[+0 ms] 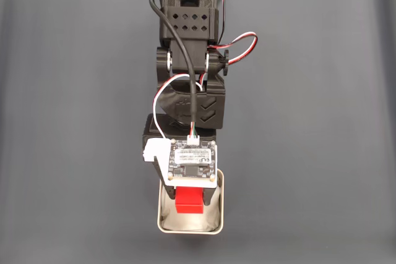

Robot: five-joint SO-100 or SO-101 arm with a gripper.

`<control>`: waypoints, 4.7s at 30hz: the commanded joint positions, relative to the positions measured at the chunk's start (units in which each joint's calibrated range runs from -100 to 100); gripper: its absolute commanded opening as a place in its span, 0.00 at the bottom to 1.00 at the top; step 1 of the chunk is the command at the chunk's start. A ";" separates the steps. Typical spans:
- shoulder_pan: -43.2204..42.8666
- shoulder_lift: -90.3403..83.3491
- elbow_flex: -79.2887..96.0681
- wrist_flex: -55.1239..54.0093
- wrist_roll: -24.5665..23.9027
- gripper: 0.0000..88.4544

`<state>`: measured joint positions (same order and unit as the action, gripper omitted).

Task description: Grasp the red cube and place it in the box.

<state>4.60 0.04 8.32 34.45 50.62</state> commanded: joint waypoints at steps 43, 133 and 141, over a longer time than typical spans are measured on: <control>0.59 -0.82 -3.66 -2.73 1.17 0.52; -3.53 -99.96 91.50 41.54 -1.42 0.00; -3.53 -99.96 91.50 41.54 -1.42 0.00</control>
<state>0.89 -100.00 99.37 74.62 49.50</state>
